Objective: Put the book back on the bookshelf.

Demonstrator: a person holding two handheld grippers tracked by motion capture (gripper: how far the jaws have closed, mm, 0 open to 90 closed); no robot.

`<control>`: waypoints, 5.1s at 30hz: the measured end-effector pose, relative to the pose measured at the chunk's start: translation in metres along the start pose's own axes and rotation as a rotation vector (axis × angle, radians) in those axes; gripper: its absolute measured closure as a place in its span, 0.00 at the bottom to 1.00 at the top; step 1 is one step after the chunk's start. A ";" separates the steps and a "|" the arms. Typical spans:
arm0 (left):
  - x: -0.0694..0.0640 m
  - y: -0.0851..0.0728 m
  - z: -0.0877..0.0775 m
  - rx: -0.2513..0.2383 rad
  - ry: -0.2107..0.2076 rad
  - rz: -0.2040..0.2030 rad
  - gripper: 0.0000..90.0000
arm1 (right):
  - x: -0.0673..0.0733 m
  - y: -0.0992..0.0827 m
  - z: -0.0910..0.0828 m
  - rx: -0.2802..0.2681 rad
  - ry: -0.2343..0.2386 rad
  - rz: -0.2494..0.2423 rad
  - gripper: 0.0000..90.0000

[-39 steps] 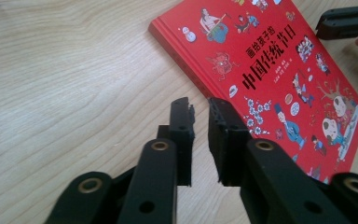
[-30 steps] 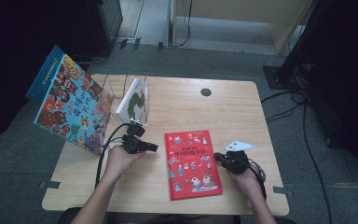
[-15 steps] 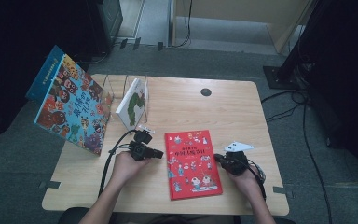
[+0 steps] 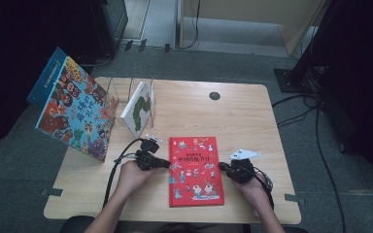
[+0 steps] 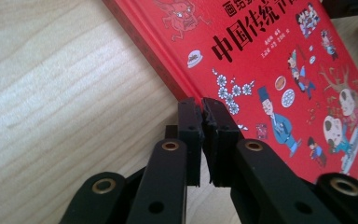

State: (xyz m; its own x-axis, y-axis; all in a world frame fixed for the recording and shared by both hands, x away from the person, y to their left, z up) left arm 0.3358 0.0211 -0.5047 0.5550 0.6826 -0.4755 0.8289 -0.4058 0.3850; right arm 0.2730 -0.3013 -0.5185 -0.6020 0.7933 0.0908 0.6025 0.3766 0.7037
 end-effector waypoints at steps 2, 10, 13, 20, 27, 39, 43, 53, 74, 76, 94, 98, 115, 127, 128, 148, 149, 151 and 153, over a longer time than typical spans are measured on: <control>0.000 -0.001 -0.001 -0.004 -0.004 -0.006 0.98 | 0.000 0.001 0.002 -0.003 -0.004 0.000 1.00; 0.005 -0.001 -0.005 -0.031 -0.011 -0.042 1.00 | 0.002 0.007 0.009 -0.016 -0.019 -0.005 1.00; 0.004 -0.003 -0.007 -0.044 0.014 -0.038 1.00 | 0.003 0.010 0.013 -0.023 -0.021 -0.006 1.00; 0.006 -0.007 -0.008 -0.070 0.018 -0.045 1.00 | 0.003 0.014 0.016 -0.018 -0.022 -0.016 1.00; 0.008 -0.001 -0.006 -0.095 0.017 -0.066 1.00 | 0.001 0.020 0.019 -0.020 -0.045 -0.020 1.00; 0.012 0.013 0.000 -0.116 0.031 -0.048 1.00 | -0.008 0.024 0.022 -0.016 -0.073 -0.013 1.00; 0.014 0.013 -0.001 -0.118 0.019 -0.054 1.00 | -0.008 0.024 0.021 -0.019 -0.073 -0.019 1.00; 0.011 0.004 -0.009 -0.134 0.026 -0.056 1.00 | -0.006 0.025 0.011 -0.056 -0.055 -0.002 0.98; 0.004 -0.007 -0.001 -0.091 0.036 -0.061 0.97 | -0.004 0.037 0.011 0.128 0.073 0.149 0.74; 0.004 -0.007 -0.001 -0.092 0.035 -0.061 0.97 | -0.006 0.038 0.013 0.147 0.085 0.158 0.73; 0.001 -0.010 0.001 -0.100 0.026 -0.069 1.00 | -0.017 0.048 0.020 0.289 0.118 0.366 0.69; -0.004 -0.010 0.004 -0.091 0.004 -0.061 1.00 | -0.019 0.052 0.021 0.298 0.085 0.401 0.70; -0.006 -0.010 0.007 -0.108 0.024 -0.051 0.99 | -0.028 0.051 0.019 0.329 0.121 0.496 0.72; -0.007 -0.008 0.006 -0.095 0.025 -0.047 1.00 | -0.025 0.055 0.009 0.319 0.136 0.493 0.73; -0.006 -0.008 0.006 -0.095 0.024 -0.046 1.00 | -0.025 0.057 0.006 0.306 0.144 0.493 0.73; -0.004 -0.008 0.007 -0.089 0.029 -0.054 0.99 | -0.004 0.108 -0.017 0.250 0.274 0.422 0.81; -0.004 -0.008 0.007 -0.089 0.029 -0.054 0.99 | -0.002 0.111 -0.016 0.248 0.287 0.424 0.82; -0.004 -0.008 0.007 -0.090 0.028 -0.058 0.99 | 0.002 0.116 -0.013 0.251 0.307 0.415 0.83; -0.004 -0.008 0.007 -0.088 0.028 -0.057 0.99 | 0.009 0.122 -0.007 0.263 0.317 0.397 0.85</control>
State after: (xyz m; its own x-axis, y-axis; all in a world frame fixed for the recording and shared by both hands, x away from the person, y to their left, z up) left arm 0.3270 0.0176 -0.5115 0.5040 0.7199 -0.4771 0.8490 -0.3114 0.4270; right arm 0.3375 -0.2515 -0.4271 -0.4066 0.7313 0.5476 0.9000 0.2178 0.3775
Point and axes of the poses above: each handheld gripper's, and its own axes: z roughly forward along the jaws, y roughly out of its top, x roughly to its left, the point moved 1 cm from there along z, roughly forward along the jaws, and after that the axes turned 3 degrees about -z, right-handed, at the moved point
